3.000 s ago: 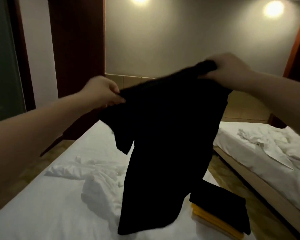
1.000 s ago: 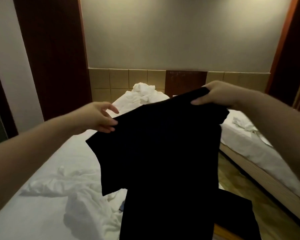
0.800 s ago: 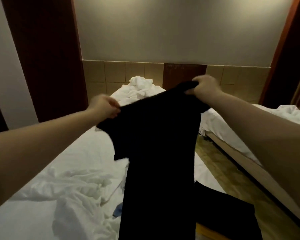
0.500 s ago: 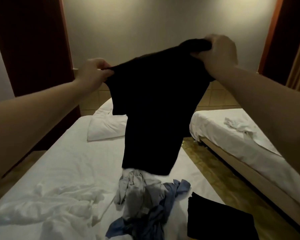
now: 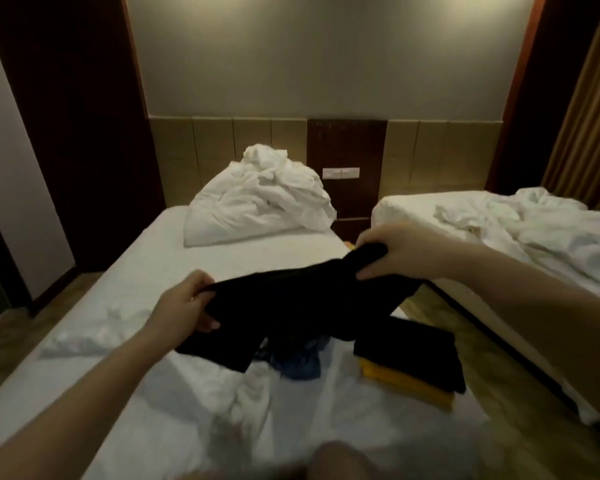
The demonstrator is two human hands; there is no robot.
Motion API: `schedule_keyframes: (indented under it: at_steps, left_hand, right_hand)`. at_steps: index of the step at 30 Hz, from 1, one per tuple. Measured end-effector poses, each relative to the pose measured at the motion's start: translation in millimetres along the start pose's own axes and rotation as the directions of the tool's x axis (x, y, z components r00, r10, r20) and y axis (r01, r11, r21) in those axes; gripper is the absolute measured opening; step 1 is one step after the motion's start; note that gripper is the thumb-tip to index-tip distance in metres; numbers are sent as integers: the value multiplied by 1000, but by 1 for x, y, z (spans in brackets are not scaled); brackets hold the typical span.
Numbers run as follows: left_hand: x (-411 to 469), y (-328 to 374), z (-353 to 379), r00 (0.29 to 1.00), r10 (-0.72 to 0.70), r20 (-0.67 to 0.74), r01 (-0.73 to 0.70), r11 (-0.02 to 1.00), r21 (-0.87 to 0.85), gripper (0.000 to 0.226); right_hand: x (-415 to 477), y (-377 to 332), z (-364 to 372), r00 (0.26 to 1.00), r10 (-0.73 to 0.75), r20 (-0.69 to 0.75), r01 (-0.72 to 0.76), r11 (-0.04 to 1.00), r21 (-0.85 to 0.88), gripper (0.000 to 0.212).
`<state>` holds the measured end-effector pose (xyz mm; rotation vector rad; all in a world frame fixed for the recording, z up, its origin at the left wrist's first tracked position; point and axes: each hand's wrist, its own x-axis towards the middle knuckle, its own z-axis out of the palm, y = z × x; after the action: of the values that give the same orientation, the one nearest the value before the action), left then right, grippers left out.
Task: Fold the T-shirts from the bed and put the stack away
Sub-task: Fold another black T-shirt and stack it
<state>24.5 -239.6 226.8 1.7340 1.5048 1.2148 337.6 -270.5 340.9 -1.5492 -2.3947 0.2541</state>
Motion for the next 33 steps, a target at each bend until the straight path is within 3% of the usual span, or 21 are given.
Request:
schedule_keyframes:
  at_steps: [4,8,10,13,16,20,24,27,29,31,33]
  left_hand:
    - [-84,-68,31,980,-159,116,170,981,-92,18]
    - [-130,-99,34,986,-85,142,81,996,35,33]
    - [-148,-99,31,988,-60,142,45,993,108,30]
    - [-179,-96,28,994,16,108,-38,979,199,26]
    - [-212,-110,25,993,65,101,-88,963,253,27]
    - [-259,-156,34,962,9,273,-98,945,312,49]
    - [-286,-178,42,950,-52,307,-46,952,304,54]
    - [-284,-185,47,951,-93,294,9,961,275,37]
    - [-276,-193,47,939,-145,311,53,956,288,41]
    - [-266,-188,43,940,-112,323,25,965,263,60]
    - [-252,-173,38,960,-15,281,-63,962,264,53]
  right_hand:
    - [-48,8,77,983,41,179,-54,996,71,15]
    - [-80,14,119,977,65,203,-95,985,141,16]
    - [-92,13,129,977,77,197,-112,979,173,16]
    - [-115,1,143,987,45,152,-74,978,194,13]
    - [-146,-6,174,990,-95,102,74,978,196,13]
    - [-191,-1,233,982,-146,122,115,966,234,11]
    - [-218,-5,273,992,-114,58,88,938,335,4]
    - [-225,-11,282,998,-68,-2,63,924,376,9]
    - [-223,-13,277,999,-22,-40,36,923,384,19]
    - [-218,-12,268,992,43,-122,8,920,391,35]
    - [-214,-15,255,969,48,-243,34,947,321,22]
